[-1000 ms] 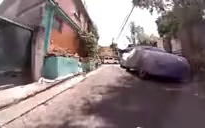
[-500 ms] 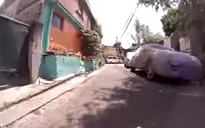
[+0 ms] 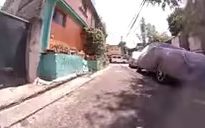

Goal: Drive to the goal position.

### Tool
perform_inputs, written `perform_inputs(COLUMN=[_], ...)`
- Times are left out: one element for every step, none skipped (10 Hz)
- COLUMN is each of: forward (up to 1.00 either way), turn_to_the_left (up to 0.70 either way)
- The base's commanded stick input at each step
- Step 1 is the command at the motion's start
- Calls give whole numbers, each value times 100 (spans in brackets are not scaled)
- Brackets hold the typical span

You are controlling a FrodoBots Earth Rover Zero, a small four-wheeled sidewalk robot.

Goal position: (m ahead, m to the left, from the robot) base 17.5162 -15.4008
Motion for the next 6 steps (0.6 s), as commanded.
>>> perform_inputs(forward=[70, 70, 70, 70, 70, 70], turn_to_the_left=[8, 8, -8, -24, -27, -27])
